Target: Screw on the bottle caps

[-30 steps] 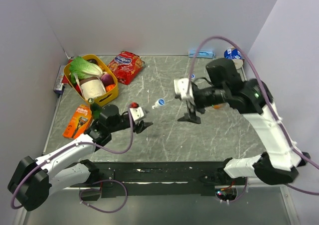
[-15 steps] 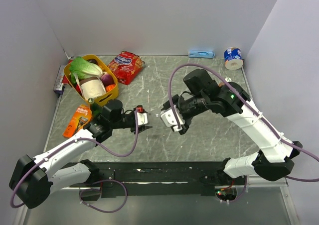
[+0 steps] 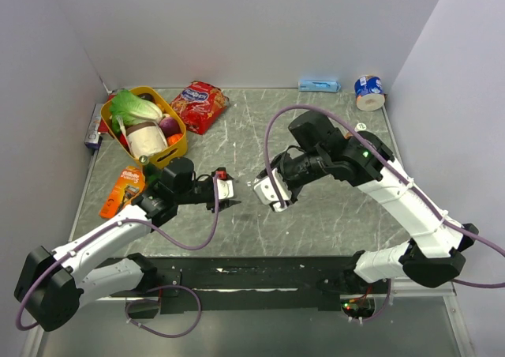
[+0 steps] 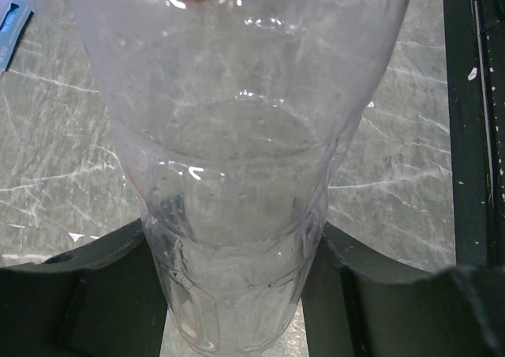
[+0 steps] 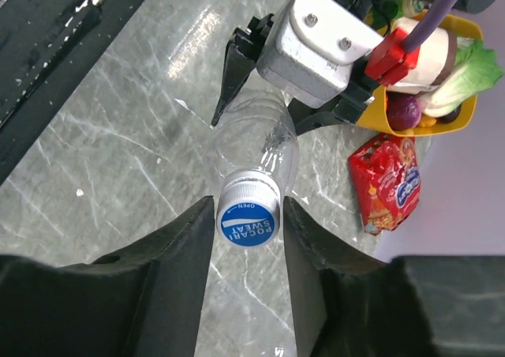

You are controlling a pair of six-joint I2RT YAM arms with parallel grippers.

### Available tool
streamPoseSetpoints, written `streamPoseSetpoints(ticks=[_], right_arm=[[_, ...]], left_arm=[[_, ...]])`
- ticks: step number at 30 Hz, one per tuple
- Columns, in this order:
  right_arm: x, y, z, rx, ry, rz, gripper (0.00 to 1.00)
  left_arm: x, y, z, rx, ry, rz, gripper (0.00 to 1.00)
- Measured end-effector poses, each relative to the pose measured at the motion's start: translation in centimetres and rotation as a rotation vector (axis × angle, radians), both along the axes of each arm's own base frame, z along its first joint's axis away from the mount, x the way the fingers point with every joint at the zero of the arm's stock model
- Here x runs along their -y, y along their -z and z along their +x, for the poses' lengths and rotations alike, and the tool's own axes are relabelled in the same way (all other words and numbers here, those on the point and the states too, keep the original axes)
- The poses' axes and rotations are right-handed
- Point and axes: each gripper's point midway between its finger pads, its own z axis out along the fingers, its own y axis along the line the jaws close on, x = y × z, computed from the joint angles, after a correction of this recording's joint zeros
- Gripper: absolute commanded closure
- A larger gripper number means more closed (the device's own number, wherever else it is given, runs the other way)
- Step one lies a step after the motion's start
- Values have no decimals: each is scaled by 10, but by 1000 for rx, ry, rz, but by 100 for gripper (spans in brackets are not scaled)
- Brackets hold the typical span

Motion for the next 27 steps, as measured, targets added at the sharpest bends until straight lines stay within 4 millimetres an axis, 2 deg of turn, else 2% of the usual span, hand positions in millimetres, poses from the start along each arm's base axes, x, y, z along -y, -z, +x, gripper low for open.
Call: streamPoseSetpoints(ticks=[5,9,14,16,19,22,25,26,27], right_arm=[[-3,3,6,-26,51,4,71],[-9,1,20,-125,196,8,85],[-30,-6,57,-374,490,38,86],[-45,-2,73,-532,618,52,85],[-49,15,95,-766,796,50,84],[-45,38,111,-942,961,15,82],[-45,52,117,-1013,1056,-11,77],[-45,53,118,-1023,1071,-13,70],[-44,52,117,-1034,1084,-14,47]], left_arm=[[-1,0,2,-6,-14,-3,99],[-2,-4,13,-1,-89,-33,99],[-13,-5,47,-21,-361,-77,99],[-13,2,55,-51,-449,-77,99],[-17,23,65,-98,-588,-35,99],[-24,43,72,-117,-693,32,99],[-34,54,73,-123,-752,85,99],[-36,56,72,-125,-762,96,99],[-36,56,71,-125,-765,97,99]])
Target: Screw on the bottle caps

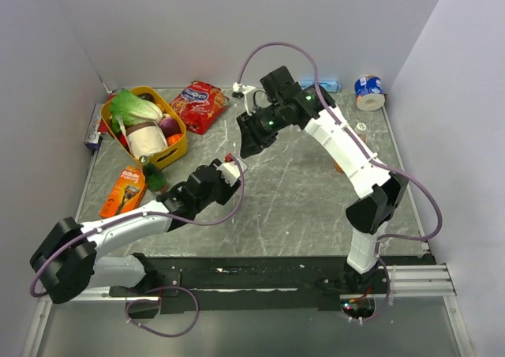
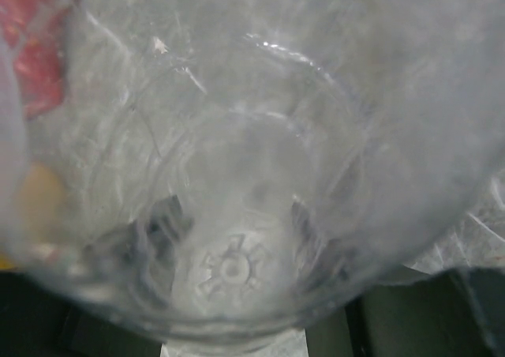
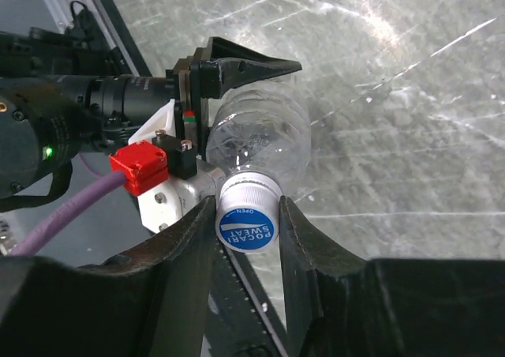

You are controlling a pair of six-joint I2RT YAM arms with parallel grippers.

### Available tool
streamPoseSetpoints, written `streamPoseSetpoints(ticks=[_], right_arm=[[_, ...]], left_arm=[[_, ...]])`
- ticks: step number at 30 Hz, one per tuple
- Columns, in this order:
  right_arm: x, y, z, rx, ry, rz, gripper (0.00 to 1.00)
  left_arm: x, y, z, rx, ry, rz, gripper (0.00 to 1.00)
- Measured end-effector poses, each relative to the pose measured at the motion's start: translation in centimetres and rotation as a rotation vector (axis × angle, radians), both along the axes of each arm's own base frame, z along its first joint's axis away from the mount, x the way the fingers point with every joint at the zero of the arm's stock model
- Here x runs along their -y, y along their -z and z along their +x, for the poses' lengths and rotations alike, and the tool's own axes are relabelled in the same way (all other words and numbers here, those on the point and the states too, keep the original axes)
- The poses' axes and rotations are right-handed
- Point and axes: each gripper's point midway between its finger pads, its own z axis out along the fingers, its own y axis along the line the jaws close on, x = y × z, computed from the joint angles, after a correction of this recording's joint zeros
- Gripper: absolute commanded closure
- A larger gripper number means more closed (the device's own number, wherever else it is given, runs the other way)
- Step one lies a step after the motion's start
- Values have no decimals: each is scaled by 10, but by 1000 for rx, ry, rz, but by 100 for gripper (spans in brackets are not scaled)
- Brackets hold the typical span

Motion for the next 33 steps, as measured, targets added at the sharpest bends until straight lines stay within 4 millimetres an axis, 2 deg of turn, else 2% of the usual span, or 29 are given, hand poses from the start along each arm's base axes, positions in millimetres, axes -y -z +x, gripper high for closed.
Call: streamPoseSetpoints(ticks=[3,4,8,11,13,15,19,22,23,27,33], right_arm=[[5,-12,-1,-17,-1,26,26],[6,-19,0,-19,-2,43,24],[13,-74,8,62,-49,194,21],[34,-103,9,171,-94,272,22],[45,-108,0,237,-151,286,23],[50,-105,-25,329,-274,271,26],[45,-97,-85,592,-618,225,27],[49,-82,-126,769,-856,189,27],[51,-78,-133,819,-910,176,29],[53,-71,-137,953,-1039,118,31],[43,-49,-130,1009,-1143,50,36]], left_arm=[[6,-11,-3,20,28,-33,99],[10,-20,-4,37,48,-59,99],[22,-58,-18,108,163,-146,99],[26,-64,-30,119,261,-143,99],[25,-59,-37,109,327,-111,99],[21,-51,-43,90,381,-73,99],[12,-32,-57,25,489,32,99],[10,-29,-66,8,550,70,99],[11,-29,-68,7,566,77,99],[11,-29,-73,6,617,100,99],[12,-33,-77,22,671,125,99]])
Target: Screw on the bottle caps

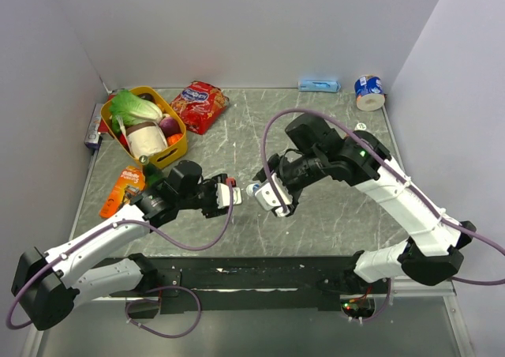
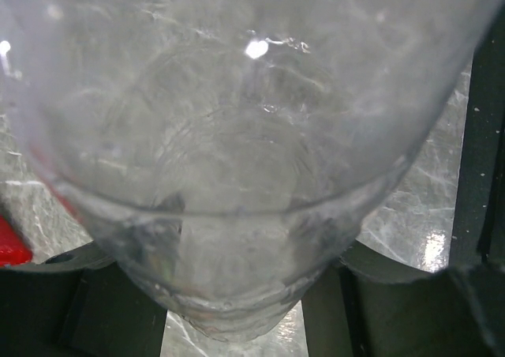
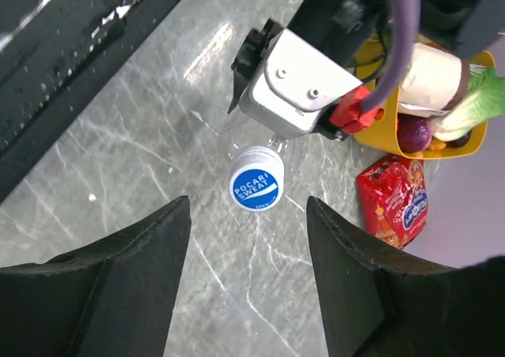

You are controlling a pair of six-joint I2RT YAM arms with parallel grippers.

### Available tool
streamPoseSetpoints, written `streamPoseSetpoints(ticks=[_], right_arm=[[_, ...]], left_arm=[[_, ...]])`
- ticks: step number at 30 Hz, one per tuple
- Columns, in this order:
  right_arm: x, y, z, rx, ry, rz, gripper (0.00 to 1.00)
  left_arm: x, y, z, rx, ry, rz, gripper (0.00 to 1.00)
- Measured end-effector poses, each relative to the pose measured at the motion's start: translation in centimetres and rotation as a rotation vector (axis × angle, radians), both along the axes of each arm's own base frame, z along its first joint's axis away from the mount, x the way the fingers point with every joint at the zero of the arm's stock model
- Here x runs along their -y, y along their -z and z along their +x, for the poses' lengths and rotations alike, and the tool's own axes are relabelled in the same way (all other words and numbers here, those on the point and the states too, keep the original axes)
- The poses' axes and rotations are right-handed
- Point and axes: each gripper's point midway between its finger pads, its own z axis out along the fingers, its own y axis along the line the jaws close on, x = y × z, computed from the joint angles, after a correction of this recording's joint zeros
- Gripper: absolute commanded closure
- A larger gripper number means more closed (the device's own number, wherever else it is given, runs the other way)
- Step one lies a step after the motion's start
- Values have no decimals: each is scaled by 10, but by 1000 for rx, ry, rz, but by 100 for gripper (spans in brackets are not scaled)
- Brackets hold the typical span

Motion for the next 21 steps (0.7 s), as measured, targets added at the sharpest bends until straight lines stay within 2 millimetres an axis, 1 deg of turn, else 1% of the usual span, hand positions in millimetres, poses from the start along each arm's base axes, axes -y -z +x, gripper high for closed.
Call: streamPoseSetpoints(ticks=[5,15,21], right_arm=[[-6,3,0,41,-38,-10,41],[-12,6,1,61,-67,-13,45],[-15,10,0,53,-84,-23,52]], left_arm=[[1,-4,-1,18,28,5,99],[2,-2,0,22,40,16,99],[3,-3,1,24,40,15,99]])
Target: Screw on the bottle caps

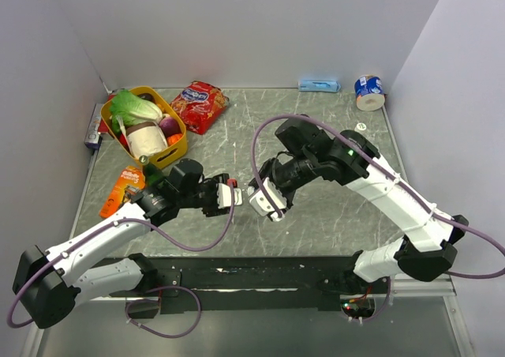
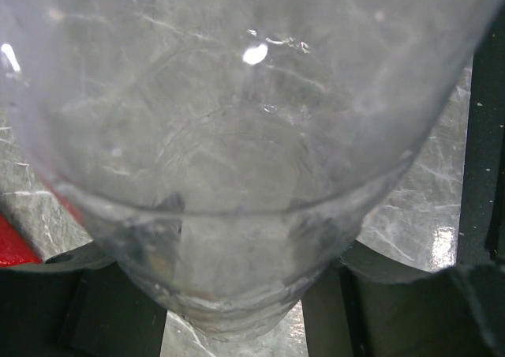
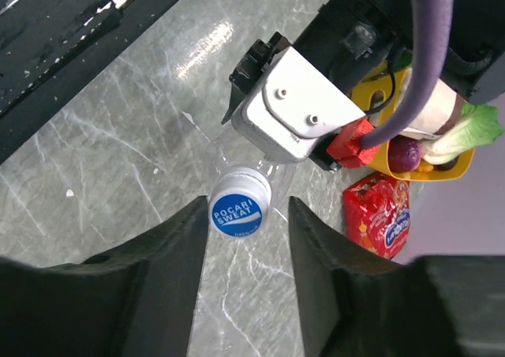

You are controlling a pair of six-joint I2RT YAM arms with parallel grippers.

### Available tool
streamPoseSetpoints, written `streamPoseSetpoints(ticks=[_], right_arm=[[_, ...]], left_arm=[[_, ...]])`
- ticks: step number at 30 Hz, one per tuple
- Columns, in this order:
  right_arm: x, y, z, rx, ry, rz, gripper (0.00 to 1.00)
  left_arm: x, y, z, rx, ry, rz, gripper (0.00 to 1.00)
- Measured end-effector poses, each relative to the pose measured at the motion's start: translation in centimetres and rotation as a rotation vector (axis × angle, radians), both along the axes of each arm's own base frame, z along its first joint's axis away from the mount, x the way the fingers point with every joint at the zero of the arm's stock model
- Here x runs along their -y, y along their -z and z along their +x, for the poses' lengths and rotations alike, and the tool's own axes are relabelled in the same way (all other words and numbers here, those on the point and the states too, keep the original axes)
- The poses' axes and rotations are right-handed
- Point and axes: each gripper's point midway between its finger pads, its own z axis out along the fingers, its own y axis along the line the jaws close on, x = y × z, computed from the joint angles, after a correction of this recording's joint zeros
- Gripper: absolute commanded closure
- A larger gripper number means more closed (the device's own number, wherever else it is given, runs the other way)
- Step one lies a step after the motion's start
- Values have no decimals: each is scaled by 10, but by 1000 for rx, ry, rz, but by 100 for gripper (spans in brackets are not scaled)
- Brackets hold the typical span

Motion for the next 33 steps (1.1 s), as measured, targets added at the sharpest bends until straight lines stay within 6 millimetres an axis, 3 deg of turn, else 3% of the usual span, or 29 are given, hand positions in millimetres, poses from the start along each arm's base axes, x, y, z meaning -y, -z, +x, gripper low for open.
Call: streamPoseSetpoints(ticks=[3,7,11,17,20,23,26,30,33], right_arm=[[-1,4,-1,-8,-8,-7,57],[-1,8,-1,-22,-1,-14,76],[-4,13,4,-66,70,-11,84],[-15,7,34,-234,348,15,90],[-28,-3,60,-449,547,36,91],[-37,-6,90,-769,755,58,89],[-30,13,108,-1062,941,35,85],[-22,41,119,-1275,1134,-44,56],[-26,36,126,-1312,1187,-45,47]], left_arm=[[0,0,0,1,-1,0,99],[-1,2,0,-6,-4,6,99],[-7,7,1,-28,-32,24,99],[-18,3,15,-21,-179,-24,99],[-28,-4,29,9,-318,-96,99],[-39,-8,46,40,-459,-142,99],[-47,2,56,53,-539,-99,99],[-48,24,59,37,-570,-19,99],[-48,24,62,44,-591,-24,99]])
